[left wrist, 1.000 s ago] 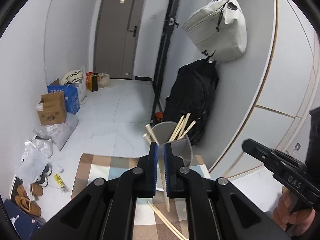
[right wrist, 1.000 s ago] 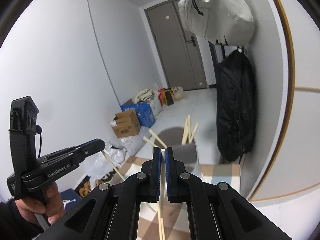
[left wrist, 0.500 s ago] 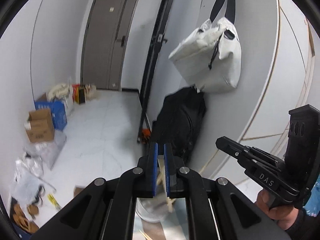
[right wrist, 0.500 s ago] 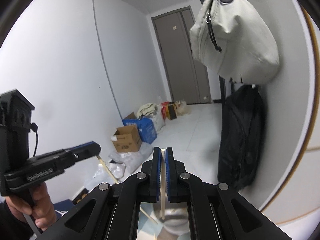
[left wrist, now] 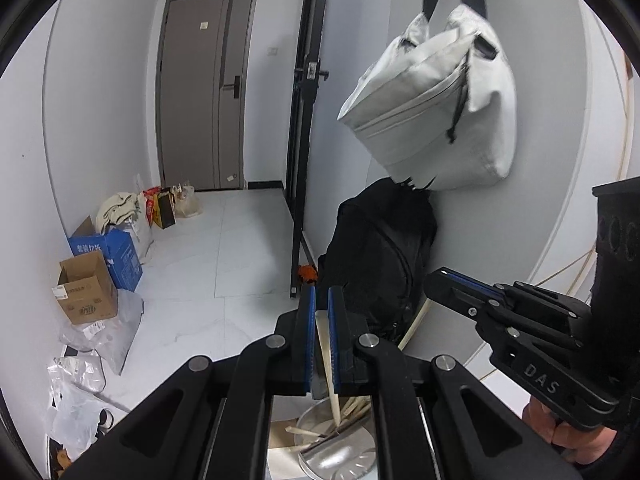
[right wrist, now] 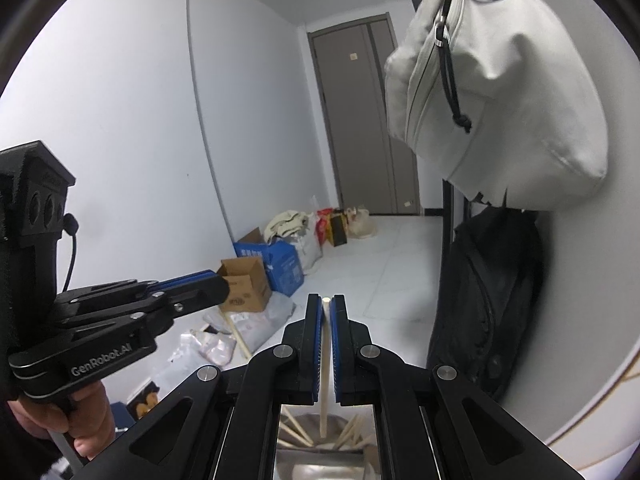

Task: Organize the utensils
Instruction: 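Lift both held chopsticks and carry them over the white holder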

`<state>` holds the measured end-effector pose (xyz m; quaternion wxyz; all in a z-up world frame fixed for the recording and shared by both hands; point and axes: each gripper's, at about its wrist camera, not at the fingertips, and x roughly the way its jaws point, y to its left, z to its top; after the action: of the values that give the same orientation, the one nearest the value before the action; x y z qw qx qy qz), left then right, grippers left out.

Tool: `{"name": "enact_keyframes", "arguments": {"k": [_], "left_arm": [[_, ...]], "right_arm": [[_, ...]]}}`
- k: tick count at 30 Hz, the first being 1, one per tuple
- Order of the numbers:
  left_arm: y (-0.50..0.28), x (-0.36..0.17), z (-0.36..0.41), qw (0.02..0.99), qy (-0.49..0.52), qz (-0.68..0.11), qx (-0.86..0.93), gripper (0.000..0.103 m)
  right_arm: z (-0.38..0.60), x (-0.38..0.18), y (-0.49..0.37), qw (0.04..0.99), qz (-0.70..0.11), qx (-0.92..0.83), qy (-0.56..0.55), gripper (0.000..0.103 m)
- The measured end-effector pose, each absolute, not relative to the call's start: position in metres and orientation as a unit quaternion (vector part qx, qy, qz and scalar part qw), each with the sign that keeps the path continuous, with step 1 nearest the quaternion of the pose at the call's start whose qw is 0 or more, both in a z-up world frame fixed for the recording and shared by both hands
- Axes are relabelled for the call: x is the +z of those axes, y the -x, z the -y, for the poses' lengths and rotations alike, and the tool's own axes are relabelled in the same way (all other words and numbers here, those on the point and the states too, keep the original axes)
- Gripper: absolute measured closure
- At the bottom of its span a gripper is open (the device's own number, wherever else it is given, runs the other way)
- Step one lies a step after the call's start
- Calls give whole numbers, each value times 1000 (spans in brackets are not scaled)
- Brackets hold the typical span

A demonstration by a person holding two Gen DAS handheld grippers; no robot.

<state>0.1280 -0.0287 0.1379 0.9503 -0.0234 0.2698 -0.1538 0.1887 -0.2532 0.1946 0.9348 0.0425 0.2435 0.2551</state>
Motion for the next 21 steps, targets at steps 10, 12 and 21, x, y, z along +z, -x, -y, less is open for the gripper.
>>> {"name": "enact_keyframes", "arguments": {"k": [10,12,21], "left_arm": [[-150,111,26,941,26,-300,-152,101],[-150,108,27,941,22,-300,-153,101],[-155,90,31,927,19,-325,-186,101]], "right_arm": [[250,163,-213,925,-274,260,-45,99],[249,157,-215,923,-278,262,-42,99],[237,133,-216,911,-302,280,-25,99]]}}
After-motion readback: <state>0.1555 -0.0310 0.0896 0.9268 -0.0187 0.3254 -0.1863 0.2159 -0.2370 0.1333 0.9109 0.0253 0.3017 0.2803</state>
